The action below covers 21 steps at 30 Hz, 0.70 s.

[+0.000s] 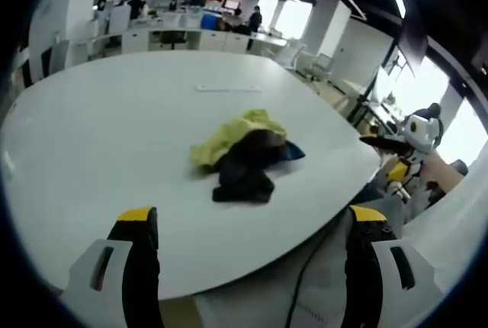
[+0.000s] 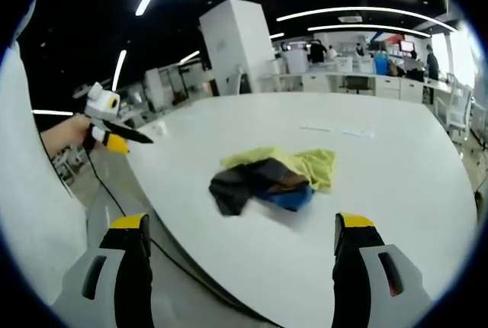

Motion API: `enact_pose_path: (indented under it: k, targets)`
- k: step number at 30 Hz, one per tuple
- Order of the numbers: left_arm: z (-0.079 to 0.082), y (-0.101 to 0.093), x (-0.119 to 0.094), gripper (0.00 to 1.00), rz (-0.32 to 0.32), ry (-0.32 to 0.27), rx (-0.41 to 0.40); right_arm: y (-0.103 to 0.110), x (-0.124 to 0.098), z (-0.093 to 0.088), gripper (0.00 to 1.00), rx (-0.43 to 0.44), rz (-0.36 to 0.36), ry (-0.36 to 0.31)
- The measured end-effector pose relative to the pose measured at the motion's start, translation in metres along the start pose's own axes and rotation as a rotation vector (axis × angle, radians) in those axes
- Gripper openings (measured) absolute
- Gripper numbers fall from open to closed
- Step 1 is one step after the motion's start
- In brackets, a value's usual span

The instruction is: Fold the garment on the visible template until the final outline fits inside the template.

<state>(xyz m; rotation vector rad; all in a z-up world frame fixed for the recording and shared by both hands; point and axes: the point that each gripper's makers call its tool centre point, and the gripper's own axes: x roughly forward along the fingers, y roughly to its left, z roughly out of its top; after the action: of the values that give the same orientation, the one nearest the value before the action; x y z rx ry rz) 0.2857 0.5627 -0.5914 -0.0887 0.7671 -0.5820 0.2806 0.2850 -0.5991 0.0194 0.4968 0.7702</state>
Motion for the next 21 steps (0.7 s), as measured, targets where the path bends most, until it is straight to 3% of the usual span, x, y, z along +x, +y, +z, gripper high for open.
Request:
enact_pose_path:
  k: [21]
  targets:
    - [0.001,-0.003,0.009,0.99,-0.015,0.022,0.012,0.002,0.012,-0.002,0.99,0.037,0.026,-0.019]
